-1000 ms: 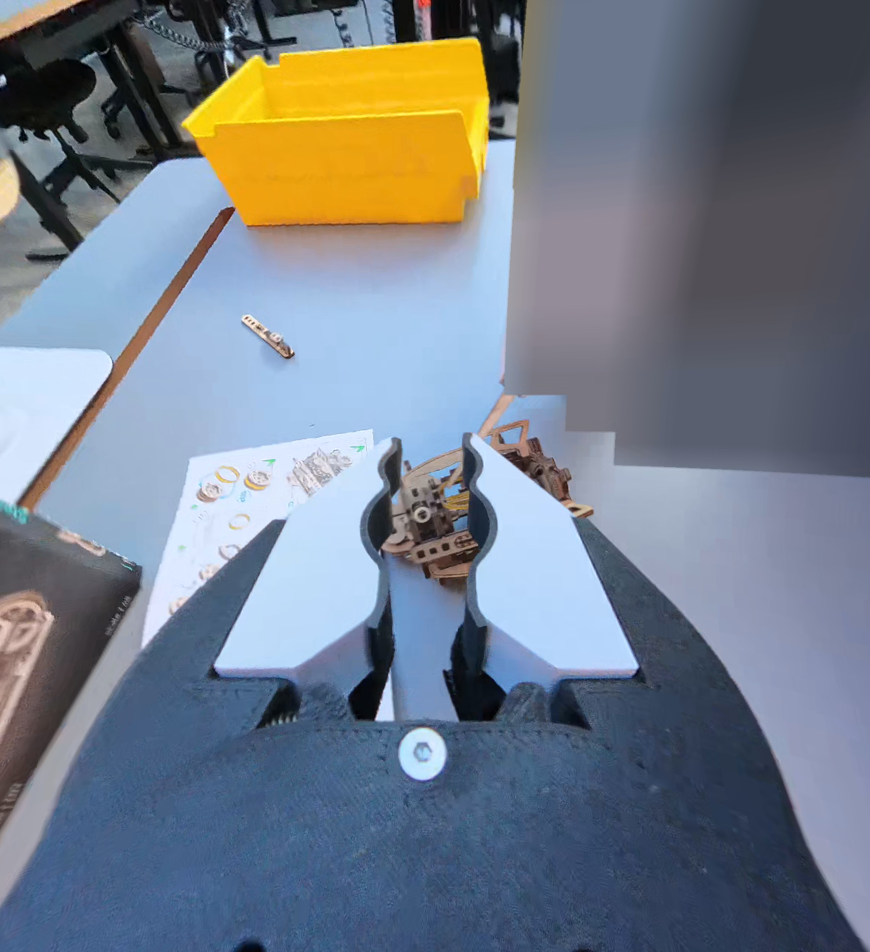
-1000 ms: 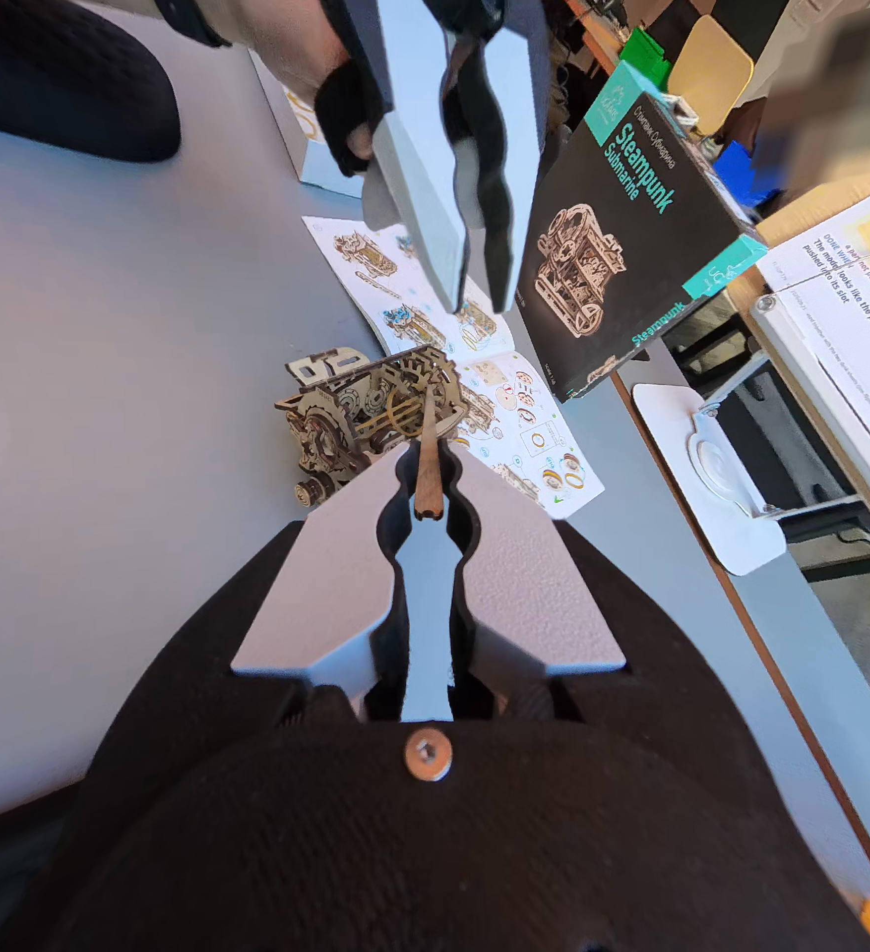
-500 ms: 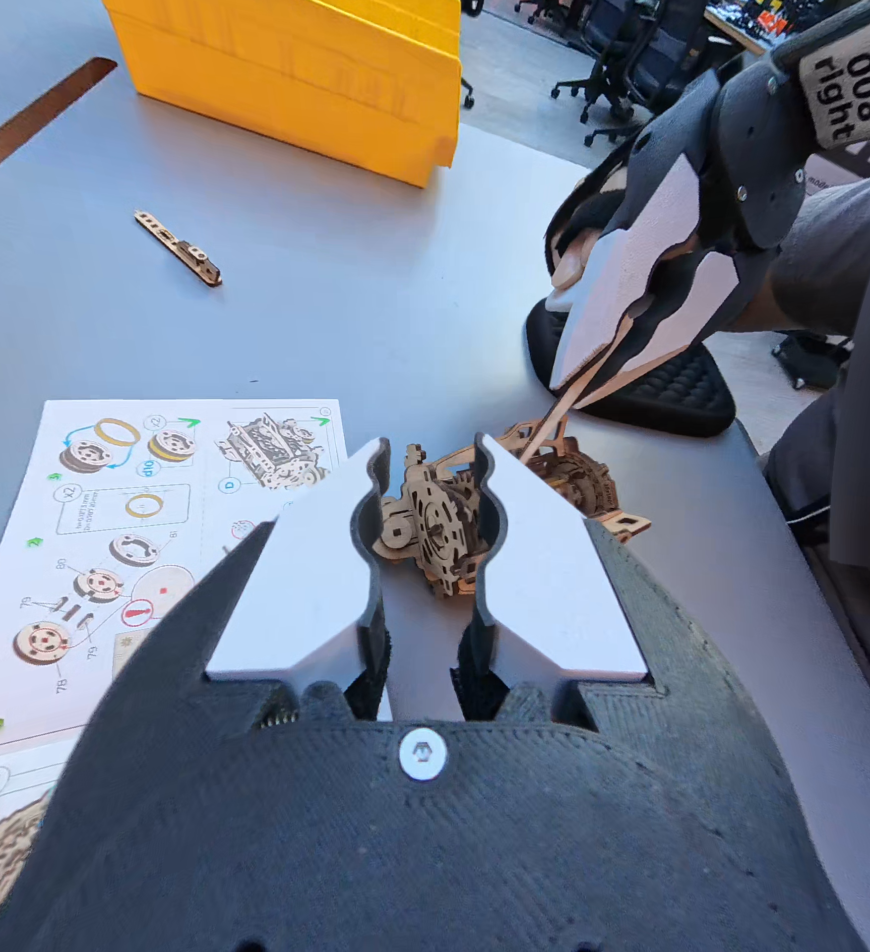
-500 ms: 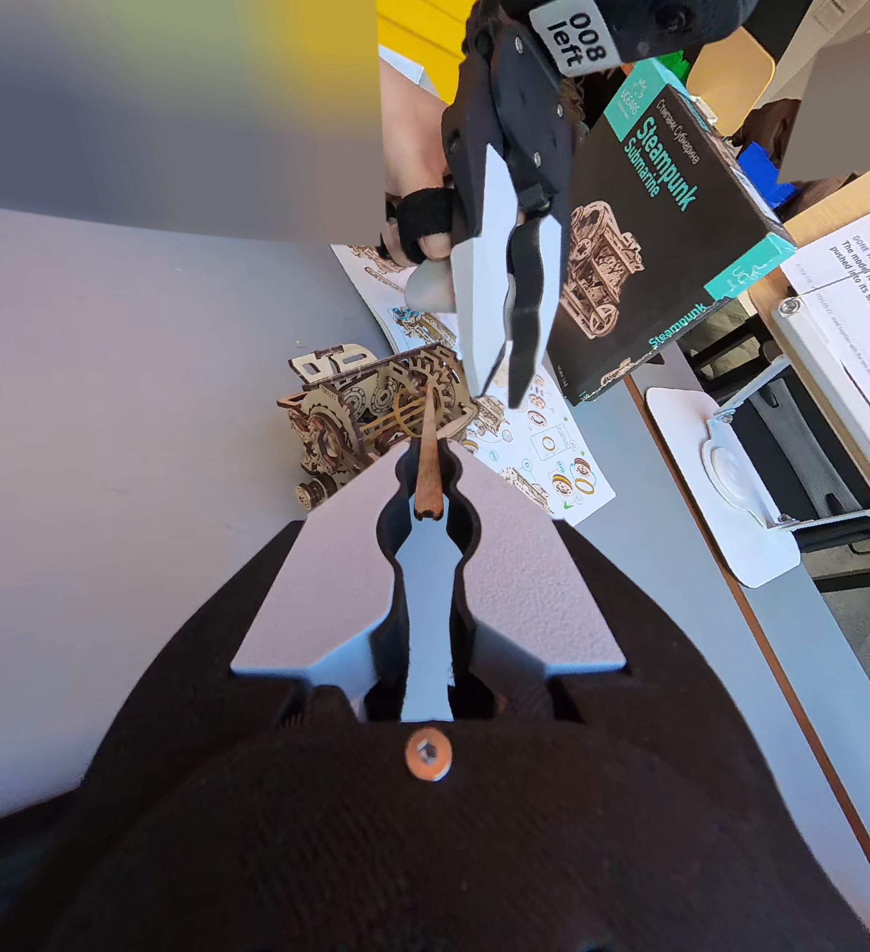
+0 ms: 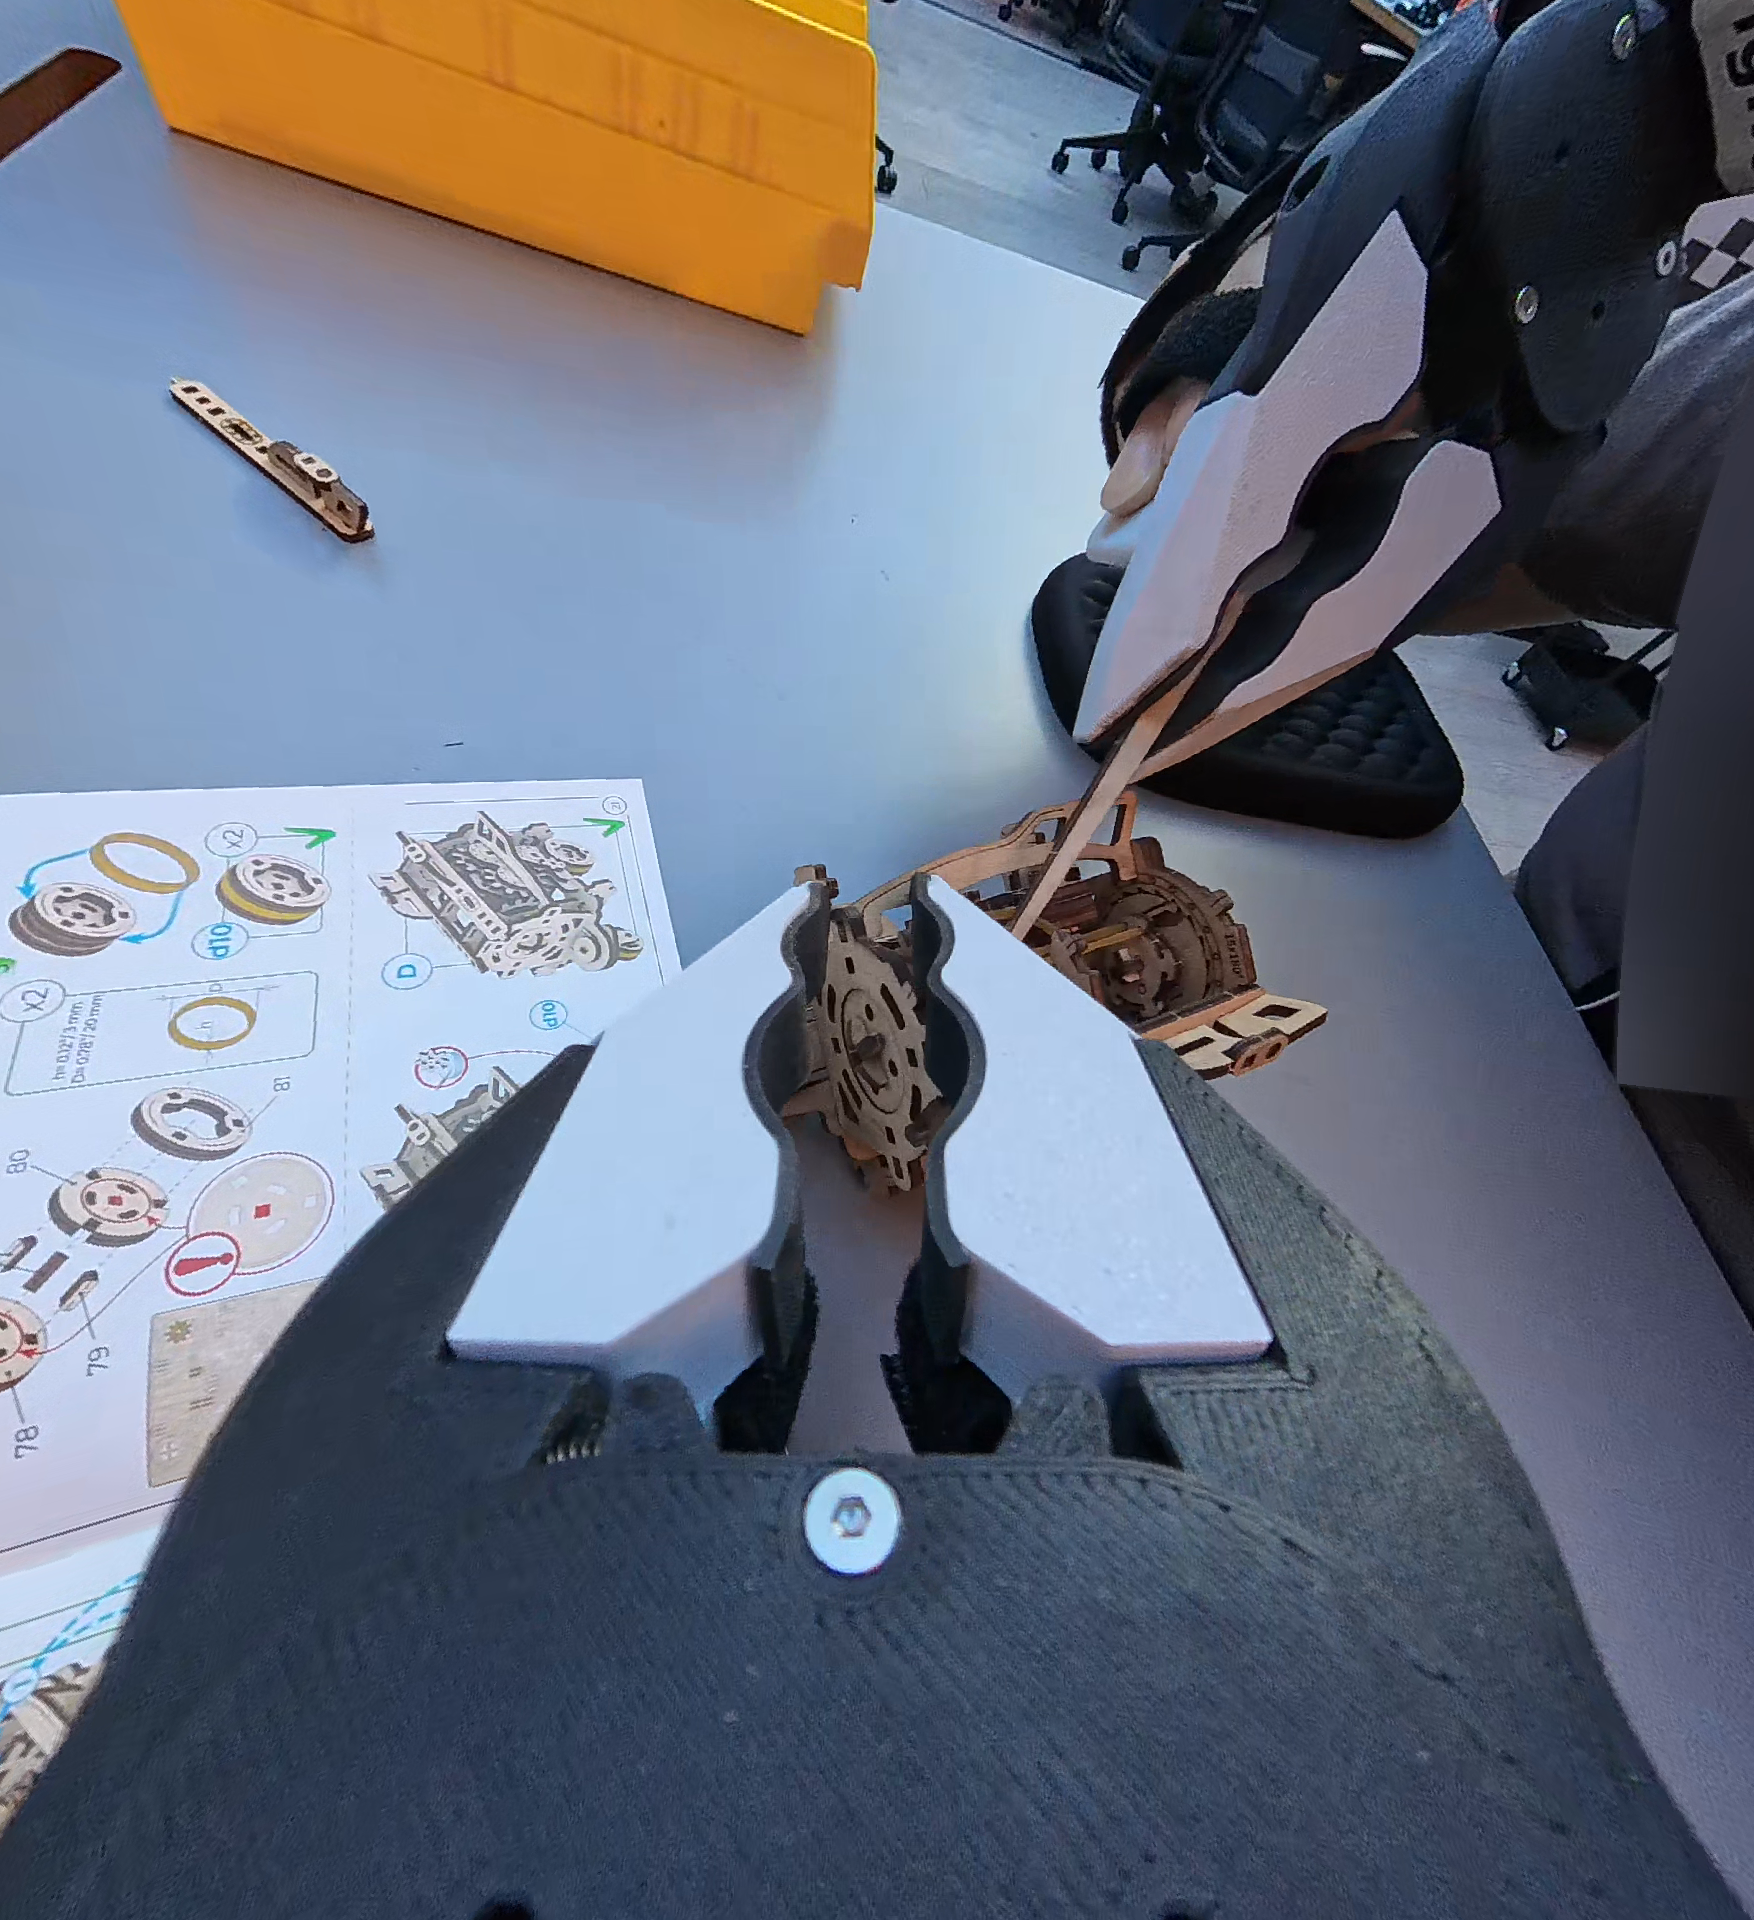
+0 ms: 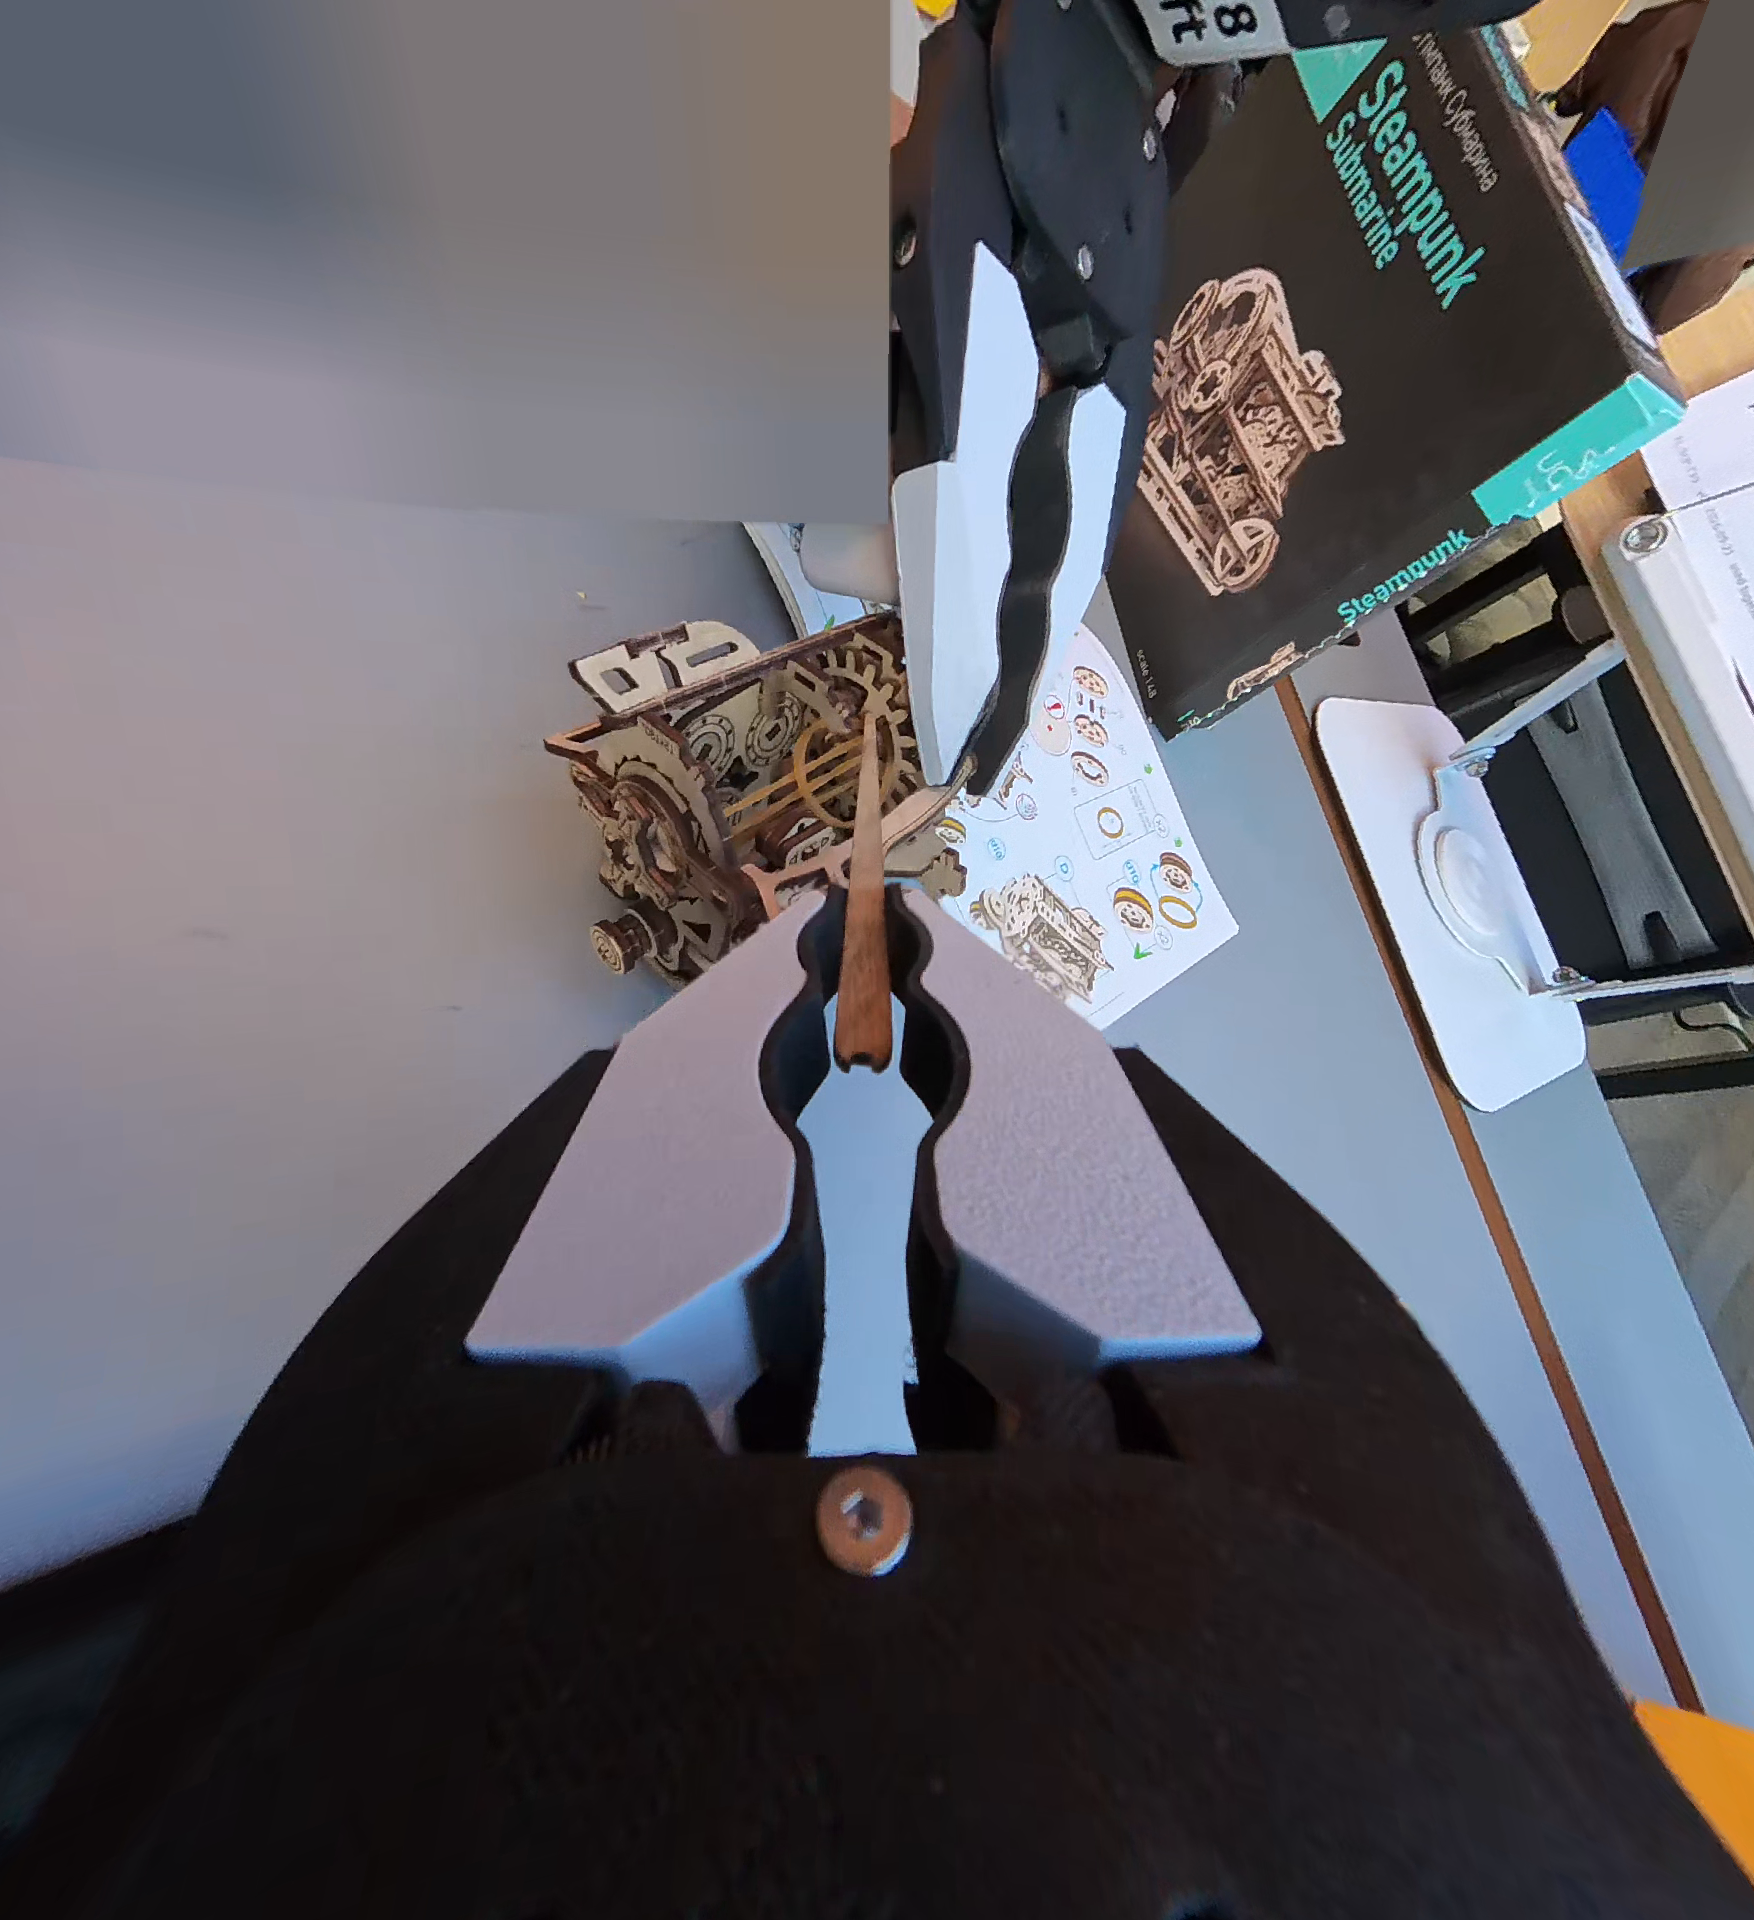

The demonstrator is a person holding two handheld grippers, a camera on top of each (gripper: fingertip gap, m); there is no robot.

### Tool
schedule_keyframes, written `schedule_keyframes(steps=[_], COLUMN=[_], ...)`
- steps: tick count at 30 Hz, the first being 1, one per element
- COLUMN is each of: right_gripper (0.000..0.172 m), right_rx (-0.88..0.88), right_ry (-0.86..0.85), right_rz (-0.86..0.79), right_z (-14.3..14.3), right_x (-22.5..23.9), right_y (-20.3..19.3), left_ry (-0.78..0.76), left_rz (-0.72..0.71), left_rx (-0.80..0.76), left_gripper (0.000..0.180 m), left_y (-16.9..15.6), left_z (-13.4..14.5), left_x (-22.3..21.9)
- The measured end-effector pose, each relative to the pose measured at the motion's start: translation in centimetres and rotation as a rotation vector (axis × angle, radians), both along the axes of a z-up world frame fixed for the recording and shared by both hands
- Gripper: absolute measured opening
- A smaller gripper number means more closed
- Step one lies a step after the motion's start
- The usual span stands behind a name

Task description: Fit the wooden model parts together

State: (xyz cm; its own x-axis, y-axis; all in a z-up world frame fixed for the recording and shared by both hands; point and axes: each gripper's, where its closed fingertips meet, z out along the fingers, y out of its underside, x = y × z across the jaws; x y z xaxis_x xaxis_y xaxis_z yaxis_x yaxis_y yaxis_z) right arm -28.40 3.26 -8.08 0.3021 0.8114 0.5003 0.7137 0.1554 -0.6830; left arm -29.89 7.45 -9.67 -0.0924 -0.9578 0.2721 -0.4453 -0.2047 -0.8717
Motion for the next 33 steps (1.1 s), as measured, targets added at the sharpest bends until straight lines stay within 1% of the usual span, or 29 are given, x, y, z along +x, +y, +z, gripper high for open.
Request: schedule_keyframes(steps=[6,10,12,15,20,25,30,33], right_gripper=[0.005,0.005,0.005,0.005,0.005,0.005,0.005,0.005], right_rx=[-0.043,-0.041,-0.028,0.044,0.095,0.125,0.139,0.131], right_ry=[0.038,0.023,-0.015,-0.099,-0.201,-0.239,-0.217,-0.234], right_rz=[0.013,-0.031,-0.051,-0.077,-0.089,-0.084,-0.088,-0.094], right_z=[0.4,0.9,0.8,0.7,0.1,0.3,1.3,0.9], right_x=[0.0,0.9,1.0,0.9,0.5,0.2,0.2,0.3], right_y=[-0.5,-0.3,-0.3,-0.1,0.0,-0.3,-0.6,-0.2], left_ry=[-0.008,-0.009,-0.009,-0.009,-0.020,-0.018,-0.019,-0.017], left_rz=[0.010,0.007,0.008,0.018,0.038,0.040,0.032,0.034], left_rx=[-0.006,-0.021,-0.019,-0.020,-0.032,-0.043,-0.047,-0.040], left_gripper=[0.015,0.018,0.017,0.016,0.022,0.020,0.018,0.017], left_y=[0.1,0.0,-0.1,0.0,0.1,0.0,-0.2,-0.1], left_z=[0.0,0.0,0.0,0.0,0.3,0.3,0.2,0.2], left_x=[-0.1,0.0,0.0,0.0,-0.5,-0.6,-0.5,-0.4])
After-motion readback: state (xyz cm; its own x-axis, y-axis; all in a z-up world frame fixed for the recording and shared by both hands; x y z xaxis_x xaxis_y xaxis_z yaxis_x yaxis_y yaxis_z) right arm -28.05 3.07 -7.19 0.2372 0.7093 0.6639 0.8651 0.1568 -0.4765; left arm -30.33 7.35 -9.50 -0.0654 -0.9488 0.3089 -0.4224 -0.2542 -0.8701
